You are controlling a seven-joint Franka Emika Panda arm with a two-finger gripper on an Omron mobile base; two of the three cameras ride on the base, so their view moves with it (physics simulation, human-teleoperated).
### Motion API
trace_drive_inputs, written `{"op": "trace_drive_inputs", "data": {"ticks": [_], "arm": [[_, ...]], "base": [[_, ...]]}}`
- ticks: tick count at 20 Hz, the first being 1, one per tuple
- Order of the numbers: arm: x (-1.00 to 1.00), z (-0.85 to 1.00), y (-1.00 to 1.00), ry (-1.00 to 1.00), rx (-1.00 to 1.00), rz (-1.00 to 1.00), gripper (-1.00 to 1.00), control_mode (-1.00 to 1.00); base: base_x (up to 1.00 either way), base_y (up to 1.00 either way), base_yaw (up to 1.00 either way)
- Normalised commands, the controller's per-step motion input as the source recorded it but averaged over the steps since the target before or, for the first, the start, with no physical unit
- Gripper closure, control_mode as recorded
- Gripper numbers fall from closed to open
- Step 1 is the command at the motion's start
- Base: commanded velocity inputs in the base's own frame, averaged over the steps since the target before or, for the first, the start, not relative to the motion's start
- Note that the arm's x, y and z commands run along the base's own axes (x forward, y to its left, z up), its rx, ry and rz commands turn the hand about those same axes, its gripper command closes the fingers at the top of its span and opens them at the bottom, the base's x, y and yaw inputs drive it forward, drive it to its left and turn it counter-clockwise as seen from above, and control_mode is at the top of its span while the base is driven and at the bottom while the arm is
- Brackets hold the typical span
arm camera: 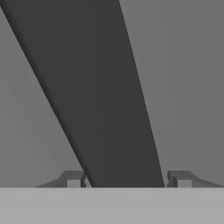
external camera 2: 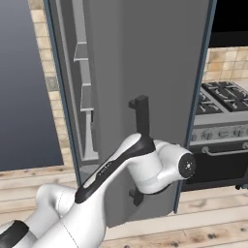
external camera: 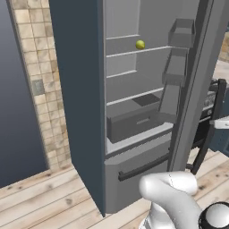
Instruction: Retrieve a lemon from the fridge and place it on the cutting board with the fish.
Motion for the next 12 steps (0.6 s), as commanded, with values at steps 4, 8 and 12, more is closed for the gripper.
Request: {"op": "trace_drive_inputs", "data": {"ticks": [4,8,12], "arm": [[0.0,0.0,-0.02,0.01,0.0,0.0,-1.0,-1.0],[-0.16,0.0,-0.07,0.01,0.0,-0.03,-1.0,-1.0],[-0.55,0.23,-0.03,-0.02,-0.02,-0.06,-1.0,-1.0]], "base": [[0.0,0.0,0.0],[0.0,0.0,0.0],[0.0,0.0,0.0]]}}
